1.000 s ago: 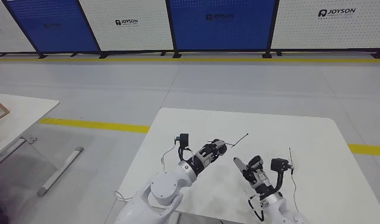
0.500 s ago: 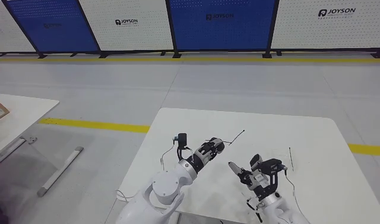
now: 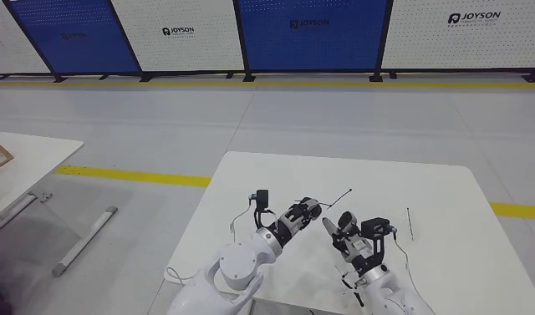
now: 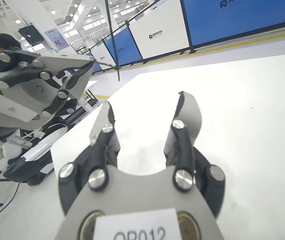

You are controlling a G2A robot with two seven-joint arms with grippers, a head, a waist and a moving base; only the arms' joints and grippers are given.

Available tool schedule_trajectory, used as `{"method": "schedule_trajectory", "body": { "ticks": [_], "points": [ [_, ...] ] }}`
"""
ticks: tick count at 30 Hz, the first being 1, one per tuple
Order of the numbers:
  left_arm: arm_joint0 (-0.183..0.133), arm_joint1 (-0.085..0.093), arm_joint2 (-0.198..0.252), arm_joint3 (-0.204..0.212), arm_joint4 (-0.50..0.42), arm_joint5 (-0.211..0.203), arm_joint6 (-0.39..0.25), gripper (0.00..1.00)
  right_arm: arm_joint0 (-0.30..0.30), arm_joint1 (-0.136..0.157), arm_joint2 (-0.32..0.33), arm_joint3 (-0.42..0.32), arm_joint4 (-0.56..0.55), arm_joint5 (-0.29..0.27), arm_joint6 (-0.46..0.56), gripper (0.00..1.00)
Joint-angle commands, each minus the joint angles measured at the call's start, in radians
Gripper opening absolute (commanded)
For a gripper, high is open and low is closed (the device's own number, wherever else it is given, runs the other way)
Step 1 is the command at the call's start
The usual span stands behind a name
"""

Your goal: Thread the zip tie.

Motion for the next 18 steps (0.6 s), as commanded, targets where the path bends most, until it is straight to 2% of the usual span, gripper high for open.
{"method": "schedule_trajectory", "body": {
  "ticks": [1,10,14,18],
  "points": [
    [0.001,0.000,0.000,0.000,0.003,0.001,-0.003,0.00,0.003,0.000,-0.002,0.001,0.003,-0.004,0.001,0.20],
    [0.005,0.001,0.003,0.000,0.012,-0.003,-0.017,0.00,0.012,0.001,-0.007,0.003,0.017,-0.022,0.007,0.23],
    [0.006,0.001,0.004,-0.001,0.020,-0.005,-0.020,0.00,0.015,0.001,-0.011,0.001,0.023,-0.025,0.015,0.30],
    [0.009,0.002,0.007,-0.002,0.038,-0.006,-0.023,0.00,0.016,0.001,-0.013,-0.002,0.026,-0.027,0.005,0.30]
  ]
}}
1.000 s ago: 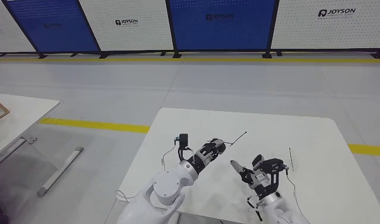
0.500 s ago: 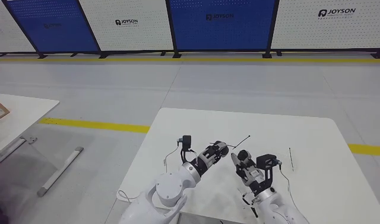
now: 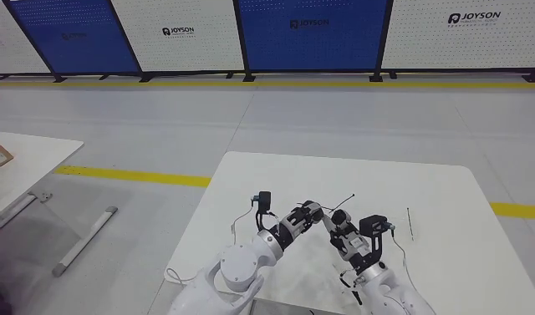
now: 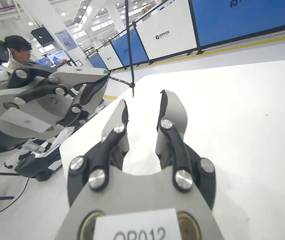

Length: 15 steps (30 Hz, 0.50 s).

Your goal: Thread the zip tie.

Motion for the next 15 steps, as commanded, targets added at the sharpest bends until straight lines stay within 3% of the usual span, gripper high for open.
{"method": "schedule_trajectory", "body": {
  "ticks": [1,12,15],
  "points": [
    [0.001,0.000,0.001,0.001,0.008,0.000,-0.002,0.00,0.001,0.000,0.000,-0.001,0.002,0.000,-0.005,0.31],
    [0.001,0.001,0.005,0.002,0.017,0.005,-0.019,0.00,0.010,0.000,-0.005,0.005,0.009,-0.001,-0.014,0.17],
    [0.001,0.001,0.006,0.003,0.020,0.006,-0.020,0.00,0.011,0.000,-0.006,0.007,0.011,-0.001,-0.015,0.00]
  ]
}}
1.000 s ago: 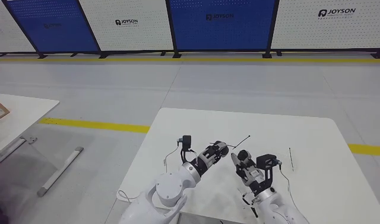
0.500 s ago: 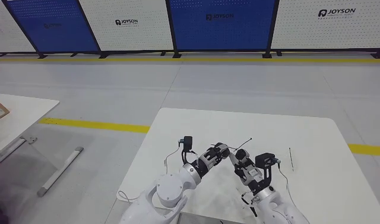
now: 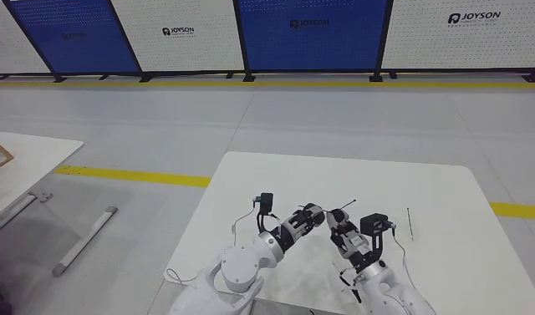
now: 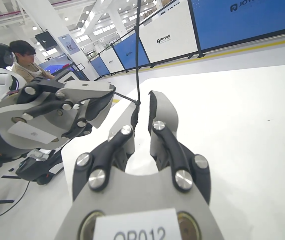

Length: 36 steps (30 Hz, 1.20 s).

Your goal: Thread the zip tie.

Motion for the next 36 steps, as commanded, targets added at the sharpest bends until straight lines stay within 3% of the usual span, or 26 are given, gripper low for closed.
{"method": "schedule_trajectory", "body": {
  "ticks": [1,9,36],
  "points": [
    [0.000,0.000,0.001,0.001,0.002,0.000,0.000,0.00,0.001,0.000,0.000,0.001,0.001,-0.001,-0.001,0.00],
    [-0.001,0.000,0.002,0.002,0.004,0.000,0.003,0.00,0.003,0.001,-0.001,0.006,0.007,-0.004,-0.001,0.00],
    [0.030,0.002,-0.013,-0.046,-0.023,-0.078,-0.015,0.00,0.003,0.005,-0.006,0.015,0.005,-0.003,0.009,0.00]
  ]
}}
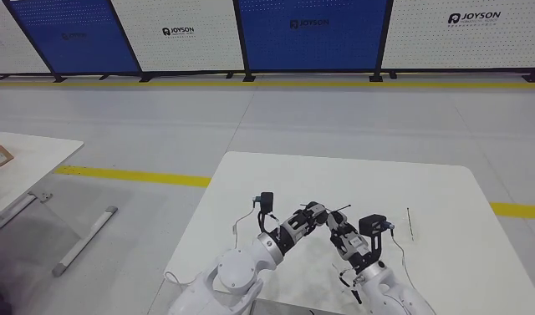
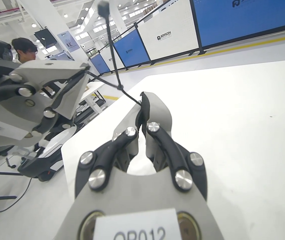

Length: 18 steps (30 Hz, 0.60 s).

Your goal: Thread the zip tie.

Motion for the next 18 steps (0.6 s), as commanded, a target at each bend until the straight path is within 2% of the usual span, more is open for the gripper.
{"method": "schedule_trajectory", "body": {
  "ticks": [1,8,18],
  "points": [
    [0.005,0.001,-0.002,-0.009,0.002,-0.004,0.000,0.00,0.000,0.000,0.000,0.001,0.000,0.000,0.001,0.00],
    [0.022,0.004,-0.011,-0.040,0.009,-0.012,-0.001,0.00,0.000,0.002,0.001,0.005,0.005,-0.002,0.006,0.00],
    [0.029,0.005,-0.015,-0.058,0.012,-0.016,0.003,0.00,-0.001,0.003,0.001,0.012,0.010,-0.004,0.010,0.00]
  ]
}}
